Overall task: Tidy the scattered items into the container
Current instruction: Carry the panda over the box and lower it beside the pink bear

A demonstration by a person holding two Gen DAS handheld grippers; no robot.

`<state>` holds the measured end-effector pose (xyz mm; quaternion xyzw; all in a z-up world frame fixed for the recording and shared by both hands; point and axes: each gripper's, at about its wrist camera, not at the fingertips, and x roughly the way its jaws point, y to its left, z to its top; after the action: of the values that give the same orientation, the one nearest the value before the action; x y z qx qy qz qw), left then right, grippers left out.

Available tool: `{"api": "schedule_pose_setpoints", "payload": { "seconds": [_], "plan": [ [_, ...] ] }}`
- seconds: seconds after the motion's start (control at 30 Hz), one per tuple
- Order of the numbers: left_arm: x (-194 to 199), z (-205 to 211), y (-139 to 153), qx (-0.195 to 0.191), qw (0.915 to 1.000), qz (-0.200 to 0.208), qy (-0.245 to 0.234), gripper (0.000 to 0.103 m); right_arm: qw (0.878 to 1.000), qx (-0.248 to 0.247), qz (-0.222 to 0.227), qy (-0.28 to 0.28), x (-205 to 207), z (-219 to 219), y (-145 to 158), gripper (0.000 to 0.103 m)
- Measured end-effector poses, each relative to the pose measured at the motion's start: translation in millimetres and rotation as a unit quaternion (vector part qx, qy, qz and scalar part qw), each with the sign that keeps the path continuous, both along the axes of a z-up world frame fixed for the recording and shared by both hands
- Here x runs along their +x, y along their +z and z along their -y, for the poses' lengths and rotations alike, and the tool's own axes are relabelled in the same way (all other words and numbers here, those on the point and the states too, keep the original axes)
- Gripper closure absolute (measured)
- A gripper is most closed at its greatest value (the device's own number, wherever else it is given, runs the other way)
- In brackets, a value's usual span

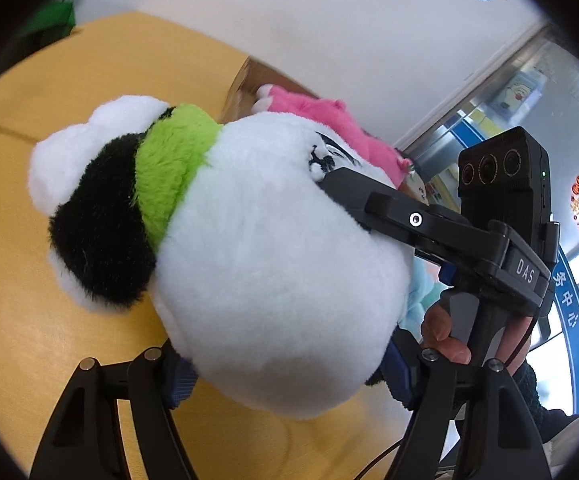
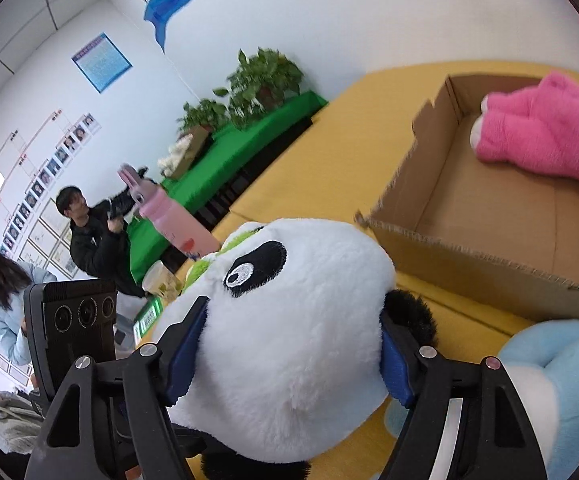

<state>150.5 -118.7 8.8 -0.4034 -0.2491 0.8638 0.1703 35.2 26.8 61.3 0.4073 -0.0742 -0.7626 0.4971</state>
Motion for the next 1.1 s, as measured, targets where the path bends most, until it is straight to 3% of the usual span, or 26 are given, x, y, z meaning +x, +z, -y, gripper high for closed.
{"api": "schedule_pose_setpoints", "payload": {
  "seconds": [0.3, 0.47, 0.63, 0.83, 1.1],
  "plan": [
    [-23, -28, 90, -0.044, 0.9927, -0.101, -0.049, 0.028, 0.99, -0.058, -0.124, -0.043, 8, -36, 100, 0.024],
    [-70, -48, 135, -0.056, 0.984, -0.146, -0.085, 0.028, 0.978, -0.07, -0.183, -0.074, -4, -59, 151, 0.024],
    [-108, -56, 159, -0.055, 0.9777, -0.162, -0.122, 0.028, 0.968, -0.079, -0.208, -0.116, -23, -82, 173, 0.024],
    [-149, -60, 127, -0.04, 0.9797, -0.132, -0.146, 0.028, 0.969, -0.072, -0.186, -0.149, -65, -95, 150, 0.024],
    [-205, -74, 42, -0.008, 0.9885, -0.03, -0.148, 0.028, 0.982, -0.037, -0.095, -0.161, -124, -97, 60, 0.024]
  ]
}}
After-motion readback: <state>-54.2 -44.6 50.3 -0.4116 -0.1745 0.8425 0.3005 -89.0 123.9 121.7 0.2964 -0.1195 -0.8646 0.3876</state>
